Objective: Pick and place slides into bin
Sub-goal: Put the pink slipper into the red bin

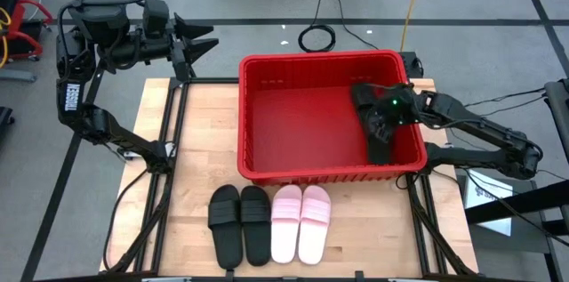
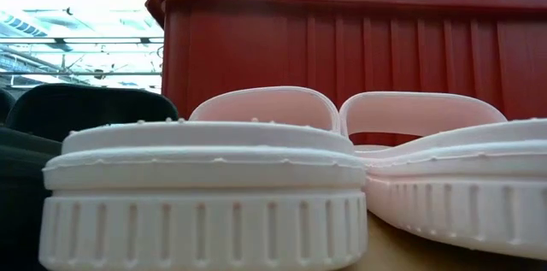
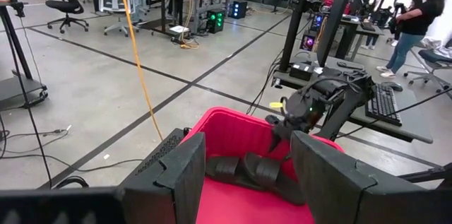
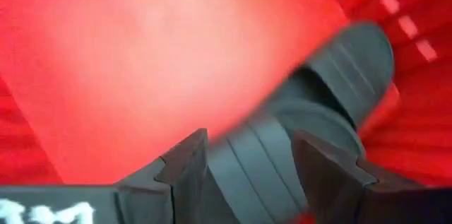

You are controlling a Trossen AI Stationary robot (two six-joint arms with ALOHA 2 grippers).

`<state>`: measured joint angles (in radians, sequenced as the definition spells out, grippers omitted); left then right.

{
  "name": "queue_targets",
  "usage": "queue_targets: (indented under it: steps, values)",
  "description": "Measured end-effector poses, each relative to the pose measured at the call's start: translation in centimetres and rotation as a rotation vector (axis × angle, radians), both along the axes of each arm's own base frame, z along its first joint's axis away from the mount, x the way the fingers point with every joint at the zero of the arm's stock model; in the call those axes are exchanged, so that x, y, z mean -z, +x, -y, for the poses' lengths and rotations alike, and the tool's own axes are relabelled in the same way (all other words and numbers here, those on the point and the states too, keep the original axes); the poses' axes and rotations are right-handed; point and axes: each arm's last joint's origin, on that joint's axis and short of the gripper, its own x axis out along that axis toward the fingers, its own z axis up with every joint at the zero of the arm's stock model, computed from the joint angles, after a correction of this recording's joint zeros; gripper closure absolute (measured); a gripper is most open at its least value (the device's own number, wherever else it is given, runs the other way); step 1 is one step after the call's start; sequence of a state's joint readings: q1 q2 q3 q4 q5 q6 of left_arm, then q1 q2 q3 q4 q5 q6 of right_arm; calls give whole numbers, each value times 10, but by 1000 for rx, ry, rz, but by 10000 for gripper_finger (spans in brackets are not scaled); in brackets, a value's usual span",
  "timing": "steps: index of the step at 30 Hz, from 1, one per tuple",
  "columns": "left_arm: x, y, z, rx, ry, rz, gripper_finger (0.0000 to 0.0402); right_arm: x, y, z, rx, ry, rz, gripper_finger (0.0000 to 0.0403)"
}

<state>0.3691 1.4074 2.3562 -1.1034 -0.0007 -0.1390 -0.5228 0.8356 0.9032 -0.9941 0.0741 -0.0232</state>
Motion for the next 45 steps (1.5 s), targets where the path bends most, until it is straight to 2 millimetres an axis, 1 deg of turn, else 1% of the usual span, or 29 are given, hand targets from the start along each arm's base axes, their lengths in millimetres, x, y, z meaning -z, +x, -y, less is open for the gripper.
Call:
queue_targets:
  steps: [4, 9, 14, 17, 22, 28, 33, 36, 39, 42, 45]
  values:
    - [0, 0, 0, 9, -2, 1, 197, -13, 10, 3, 43, 32, 196, 207]
    - [0, 0, 2, 64, -7, 2, 197, -34, 27, 8, 65, 108, 533, 209]
    - [1, -1, 4, 113, -19, -3, 197, -56, 37, 11, 32, 169, 816, 217]
    - [2, -2, 6, 151, -31, -15, 197, -72, 43, 10, -5, 210, 992, 219]
    - [2, -5, 9, 217, -37, -13, 197, -103, 48, 2, -109, 197, 1305, 220]
    - [0, -8, 12, 300, 0, -7, 197, -130, 52, -11, -270, 169, 1593, 220]
    - [-3, -6, 19, 396, -26, 35, 197, -142, 57, -27, -390, 112, 1775, 220]
    - [-7, -4, 29, 461, -29, 75, 197, -148, 60, -39, -461, 62, 1889, 220]
    - [-14, -1, 40, 530, -15, 143, 197, -152, 62, -54, -496, 32, 1996, 220]
    - [-22, 0, 52, 570, 14, 217, 197, -159, 68, -69, -534, 7, 2002, 220]
    - [-25, 1, 62, 582, 37, 254, 197, -169, 80, -82, -527, -7, 1933, 220]
